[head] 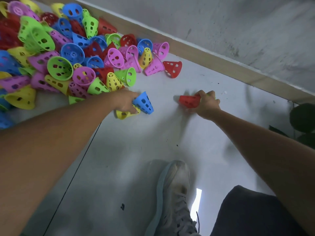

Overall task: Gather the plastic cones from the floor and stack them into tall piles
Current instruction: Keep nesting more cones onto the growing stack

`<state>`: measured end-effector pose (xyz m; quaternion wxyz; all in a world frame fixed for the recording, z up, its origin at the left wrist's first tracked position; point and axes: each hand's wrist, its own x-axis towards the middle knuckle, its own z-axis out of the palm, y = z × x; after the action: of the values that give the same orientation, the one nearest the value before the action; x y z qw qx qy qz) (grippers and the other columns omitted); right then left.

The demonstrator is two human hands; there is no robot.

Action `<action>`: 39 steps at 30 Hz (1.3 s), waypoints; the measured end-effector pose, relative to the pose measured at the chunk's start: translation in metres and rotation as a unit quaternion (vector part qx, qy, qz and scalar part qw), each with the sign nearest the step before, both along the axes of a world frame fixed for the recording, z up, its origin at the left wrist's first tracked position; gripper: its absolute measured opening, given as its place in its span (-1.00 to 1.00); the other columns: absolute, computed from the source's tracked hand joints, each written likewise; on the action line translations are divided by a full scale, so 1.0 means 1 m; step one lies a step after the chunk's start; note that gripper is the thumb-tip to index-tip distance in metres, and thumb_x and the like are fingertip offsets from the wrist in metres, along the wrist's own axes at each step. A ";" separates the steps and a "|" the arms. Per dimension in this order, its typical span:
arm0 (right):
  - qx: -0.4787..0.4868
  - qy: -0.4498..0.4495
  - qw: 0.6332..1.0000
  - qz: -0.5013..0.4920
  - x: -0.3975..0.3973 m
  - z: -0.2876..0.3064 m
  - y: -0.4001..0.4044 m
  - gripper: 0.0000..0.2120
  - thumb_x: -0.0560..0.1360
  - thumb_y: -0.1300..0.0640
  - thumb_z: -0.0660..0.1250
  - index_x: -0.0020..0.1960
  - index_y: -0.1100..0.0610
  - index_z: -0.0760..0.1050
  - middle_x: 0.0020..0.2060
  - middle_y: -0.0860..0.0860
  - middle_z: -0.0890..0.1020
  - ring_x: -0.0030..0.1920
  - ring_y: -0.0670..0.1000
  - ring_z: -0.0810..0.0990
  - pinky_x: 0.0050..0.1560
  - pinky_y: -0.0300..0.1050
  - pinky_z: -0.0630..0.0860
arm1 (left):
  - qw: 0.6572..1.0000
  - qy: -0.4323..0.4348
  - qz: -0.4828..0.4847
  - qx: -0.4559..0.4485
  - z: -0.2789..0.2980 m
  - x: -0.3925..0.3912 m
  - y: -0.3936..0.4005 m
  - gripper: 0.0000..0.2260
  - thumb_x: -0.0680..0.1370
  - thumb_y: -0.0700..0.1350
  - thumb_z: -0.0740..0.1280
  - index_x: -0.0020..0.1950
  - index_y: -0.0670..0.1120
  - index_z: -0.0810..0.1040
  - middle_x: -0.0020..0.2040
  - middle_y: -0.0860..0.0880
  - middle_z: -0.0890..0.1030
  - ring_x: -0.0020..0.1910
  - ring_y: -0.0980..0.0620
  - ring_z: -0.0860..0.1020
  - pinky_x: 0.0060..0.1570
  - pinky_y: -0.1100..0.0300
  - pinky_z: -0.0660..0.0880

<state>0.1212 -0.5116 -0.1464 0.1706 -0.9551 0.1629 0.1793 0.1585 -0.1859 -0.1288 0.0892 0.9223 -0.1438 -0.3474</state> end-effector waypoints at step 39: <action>0.258 -0.055 0.953 0.147 0.042 0.255 0.212 -0.46 0.57 -0.15 0.35 0.45 0.00 0.27 0.17 0.09 0.61 0.15 0.14 0.60 0.24 0.09 0.51 | 0.943 -0.262 0.062 -0.193 0.258 -0.037 0.141 -0.70 0.61 -0.02 0.37 -0.26 0.03 0.34 -0.14 -0.14 0.52 -0.07 -0.18 0.52 -0.04 -0.01 0.48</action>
<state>0.1634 -0.2995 0.1083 0.3918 -0.9003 -0.0404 0.1853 0.1213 -0.0448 0.1290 0.2460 0.9529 -0.1692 -0.0524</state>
